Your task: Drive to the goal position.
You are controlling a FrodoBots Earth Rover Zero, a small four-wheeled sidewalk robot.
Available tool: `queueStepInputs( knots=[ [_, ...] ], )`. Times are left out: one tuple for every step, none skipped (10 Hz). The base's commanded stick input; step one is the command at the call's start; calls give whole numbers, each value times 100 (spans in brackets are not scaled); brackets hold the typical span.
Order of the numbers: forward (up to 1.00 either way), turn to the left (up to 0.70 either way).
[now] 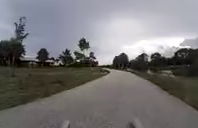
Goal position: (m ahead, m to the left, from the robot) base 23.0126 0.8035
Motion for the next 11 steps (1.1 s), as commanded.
queueStepInputs(
  knots=[
    [85,-34],
    [85,-34],
    [85,-34],
    [85,-34],
    [85,-34],
    [85,-34],
    [85,-34],
    [85,0],
    [85,0],
    [85,0],
    [85,0]
  ],
)
